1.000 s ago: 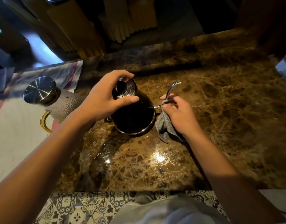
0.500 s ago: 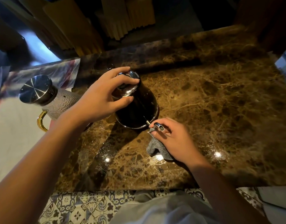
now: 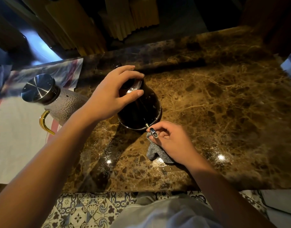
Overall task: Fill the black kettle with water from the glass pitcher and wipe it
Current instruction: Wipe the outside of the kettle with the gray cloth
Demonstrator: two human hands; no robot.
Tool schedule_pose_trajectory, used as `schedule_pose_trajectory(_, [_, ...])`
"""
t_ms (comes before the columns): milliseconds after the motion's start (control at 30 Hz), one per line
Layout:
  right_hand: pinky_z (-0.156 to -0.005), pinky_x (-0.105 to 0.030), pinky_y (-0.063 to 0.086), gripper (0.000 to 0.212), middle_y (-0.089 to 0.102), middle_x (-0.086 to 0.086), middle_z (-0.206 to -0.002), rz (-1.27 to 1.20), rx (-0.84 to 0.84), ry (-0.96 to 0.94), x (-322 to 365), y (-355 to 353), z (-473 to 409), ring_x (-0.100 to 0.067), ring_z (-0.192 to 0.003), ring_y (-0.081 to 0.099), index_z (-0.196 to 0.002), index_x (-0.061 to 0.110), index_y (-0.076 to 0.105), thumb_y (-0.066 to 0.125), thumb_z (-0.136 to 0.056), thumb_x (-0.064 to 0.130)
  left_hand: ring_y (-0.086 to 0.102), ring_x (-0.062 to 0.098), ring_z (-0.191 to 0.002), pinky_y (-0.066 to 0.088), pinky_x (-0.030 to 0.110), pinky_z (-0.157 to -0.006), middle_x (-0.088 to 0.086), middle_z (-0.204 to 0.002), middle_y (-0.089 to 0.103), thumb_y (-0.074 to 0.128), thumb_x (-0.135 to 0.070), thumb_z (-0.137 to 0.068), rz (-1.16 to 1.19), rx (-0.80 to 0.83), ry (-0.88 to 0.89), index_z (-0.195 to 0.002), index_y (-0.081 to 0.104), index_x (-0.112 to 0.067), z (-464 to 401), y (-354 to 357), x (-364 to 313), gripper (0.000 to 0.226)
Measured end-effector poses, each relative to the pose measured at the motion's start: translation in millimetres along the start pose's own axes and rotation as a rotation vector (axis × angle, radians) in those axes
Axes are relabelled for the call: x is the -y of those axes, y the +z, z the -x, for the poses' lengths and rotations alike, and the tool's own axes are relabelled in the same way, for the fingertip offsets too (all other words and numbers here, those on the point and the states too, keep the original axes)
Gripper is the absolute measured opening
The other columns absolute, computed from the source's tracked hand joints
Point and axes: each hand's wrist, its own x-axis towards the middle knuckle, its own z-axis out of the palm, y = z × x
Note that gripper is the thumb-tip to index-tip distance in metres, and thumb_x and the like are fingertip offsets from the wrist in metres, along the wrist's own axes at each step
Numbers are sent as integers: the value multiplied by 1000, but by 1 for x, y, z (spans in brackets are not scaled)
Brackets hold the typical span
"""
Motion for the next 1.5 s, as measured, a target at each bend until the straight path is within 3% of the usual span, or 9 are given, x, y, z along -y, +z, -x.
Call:
schedule_pose_trajectory(300, [-66,-21,50,22,67,3,-85,27,22,-2,12,-10,-4,-2,-66,54,-95,21,80,82,-84,2,32,14,-149,35,44,-119,-6,-161,37,59,-48,-97,-15,12,3,-144,52,-31,-1,2,5,50])
schedule_pose_trajectory(433, [-68,-24,49,26,68,-4,-81,10,121,36,21,-21,-6,-8,-68,52,-101,21,81,75,-88,0,31,15,-150,34,46,-119,-7,-161,37,58,-53,-94,-13,-4,3,-142,53,-33,-2,4,7,52])
schedule_pose_trajectory(567, [-69,-29,49,22,69,5,-78,7,122,29,26,-32,-10,-15,-67,52,-93,19,80,77,-86,-1,31,16,-149,34,45,-118,-7,-159,39,57,-61,-90,-6,-83,19,-139,54,-36,-1,14,8,54])
schedule_pose_trajectory(733, [-66,-34,50,10,70,-14,-74,91,35,-33,36,-43,-14,-16,-63,56,-89,18,76,81,-87,10,33,14,-146,31,38,-114,-7,-156,43,56,-57,-92,-14,-156,25,-136,56,-36,0,21,9,49])
schedule_pose_trajectory(833, [-63,-23,48,10,65,4,-64,45,-69,-70,53,-52,-25,-7,-60,56,-90,17,74,77,-90,9,33,13,-145,30,35,-113,-8,-155,44,55,-57,-92,-8,-167,22,-138,54,-36,1,22,7,51])
schedule_pose_trajectory(933, [-67,-16,52,10,70,12,-77,-74,-219,-99,75,-52,-42,3,-72,65,-89,16,71,75,-91,6,35,6,-141,30,32,-113,-7,-152,47,57,-55,-93,-15,-208,39,-144,50,-31,0,24,5,57])
schedule_pose_trajectory(1133, [-85,-43,61,7,75,-11,-90,-454,-423,-39,82,-18,-74,-22,-87,73,-96,15,65,71,-96,12,36,2,-135,32,31,-112,-4,-149,51,60,-50,-94,-42,-247,41,-148,46,-24,1,26,3,62])
schedule_pose_trajectory(1300, [-97,-45,60,3,77,-2,-103,-469,-495,4,57,21,-79,-20,-102,73,-98,20,74,72,-96,20,42,14,-140,36,40,-116,-2,-150,51,61,-45,-95,-38,-229,37,-148,47,-23,3,24,1,59])
schedule_pose_trajectory(1500, [-114,-48,48,31,73,4,-129,-487,-383,-50,51,34,-66,-15,-129,64,-124,23,74,48,-108,28,40,8,-137,37,41,-116,-2,-148,52,56,-51,-95,-38,-232,39,-146,48,-22,2,26,0,60])
